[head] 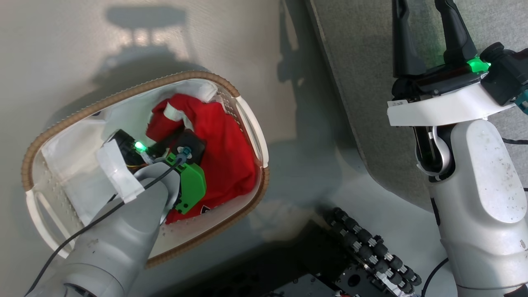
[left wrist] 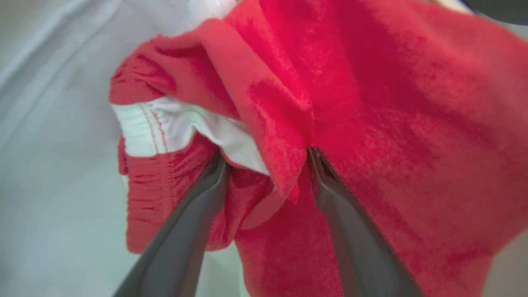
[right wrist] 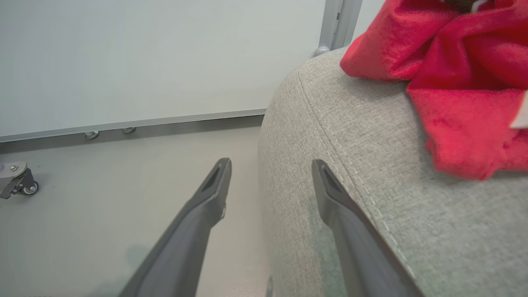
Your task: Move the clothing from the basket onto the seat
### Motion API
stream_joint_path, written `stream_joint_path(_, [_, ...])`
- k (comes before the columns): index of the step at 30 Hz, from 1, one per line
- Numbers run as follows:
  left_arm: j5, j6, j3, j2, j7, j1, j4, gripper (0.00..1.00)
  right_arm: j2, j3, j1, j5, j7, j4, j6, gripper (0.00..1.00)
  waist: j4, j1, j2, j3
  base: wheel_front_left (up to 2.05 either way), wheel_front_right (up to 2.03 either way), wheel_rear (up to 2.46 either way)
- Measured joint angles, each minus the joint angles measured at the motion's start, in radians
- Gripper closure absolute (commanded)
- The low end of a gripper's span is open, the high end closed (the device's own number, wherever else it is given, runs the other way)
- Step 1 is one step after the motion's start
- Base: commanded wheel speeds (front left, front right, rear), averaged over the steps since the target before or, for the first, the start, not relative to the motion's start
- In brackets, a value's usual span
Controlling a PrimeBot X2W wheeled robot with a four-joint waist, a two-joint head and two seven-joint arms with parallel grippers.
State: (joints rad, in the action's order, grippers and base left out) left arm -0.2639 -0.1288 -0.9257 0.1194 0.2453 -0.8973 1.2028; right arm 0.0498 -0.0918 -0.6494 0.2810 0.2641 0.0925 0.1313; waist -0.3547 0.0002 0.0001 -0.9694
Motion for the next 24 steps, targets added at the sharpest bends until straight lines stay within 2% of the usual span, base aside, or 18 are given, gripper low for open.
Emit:
stream_joint_path(1, [-0.005,0.000,-0.008,-0.004,-0.002,0.000,0.001,1.00,0.000,-0.001,0.000,0.000,0.000,-0.001,0.000,0.00,-0.004,0.0000,0.0000,-0.005,0.00,0.00,0.00])
stream_joint_path(7, [-0.053,0.000,-0.044,-0.013,-0.001,0.002,-0.002,1.00,0.000,-0.007,0.000,-0.010,0.000,0.006,0.000,0.00,-0.006,0.0000,0.0000,-0.008,0.00,0.00,0.00])
stream_joint_path(16, [-0.108,0.000,-0.059,-0.018,0.013,0.028,-0.050,1.00,-0.001,-0.008,0.011,-0.048,0.000,0.034,0.000,0.00,0.026,-0.0001,0.0000,0.057,0.00,0.00,0.00])
stream_joint_path(24, [-0.112,0.005,-0.028,-0.004,0.017,0.100,-0.199,1.00,-0.001,0.002,0.064,-0.102,0.000,0.072,0.000,0.00,0.064,-0.0002,0.0000,0.158,0.00,0.00,0.00])
